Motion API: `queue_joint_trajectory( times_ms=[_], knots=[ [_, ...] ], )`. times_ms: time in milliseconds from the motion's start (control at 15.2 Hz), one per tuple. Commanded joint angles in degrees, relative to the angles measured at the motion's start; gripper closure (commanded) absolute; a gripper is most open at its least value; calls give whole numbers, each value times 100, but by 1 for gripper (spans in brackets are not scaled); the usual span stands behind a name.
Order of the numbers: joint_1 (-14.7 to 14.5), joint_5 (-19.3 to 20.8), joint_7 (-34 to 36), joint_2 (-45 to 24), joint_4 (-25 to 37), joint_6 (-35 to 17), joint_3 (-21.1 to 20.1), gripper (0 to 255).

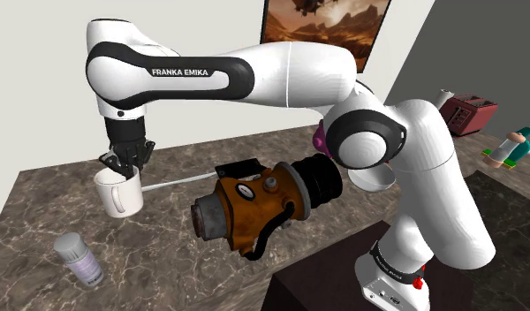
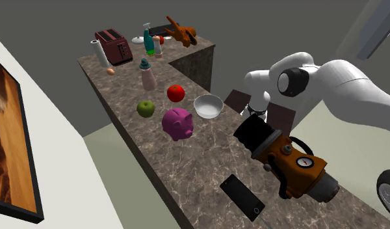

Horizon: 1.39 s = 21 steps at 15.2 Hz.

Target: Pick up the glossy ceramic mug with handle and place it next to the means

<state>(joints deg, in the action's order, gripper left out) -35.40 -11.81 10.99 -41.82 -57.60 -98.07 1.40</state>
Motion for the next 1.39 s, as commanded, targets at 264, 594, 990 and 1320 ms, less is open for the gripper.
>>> queue_joint_trajectory(
  times_ms=[264, 594, 990, 1320],
  knots=[
    [-31, -12, -34, -79, -286, -372, -3, 255],
    [-40, -30, -98, -119, -602, -721, -6, 255],
    [-44, -40, -134, -161, -752, -911, -9, 255],
    [-44, -40, -134, -161, -752, -911, -9, 255]
  ],
)
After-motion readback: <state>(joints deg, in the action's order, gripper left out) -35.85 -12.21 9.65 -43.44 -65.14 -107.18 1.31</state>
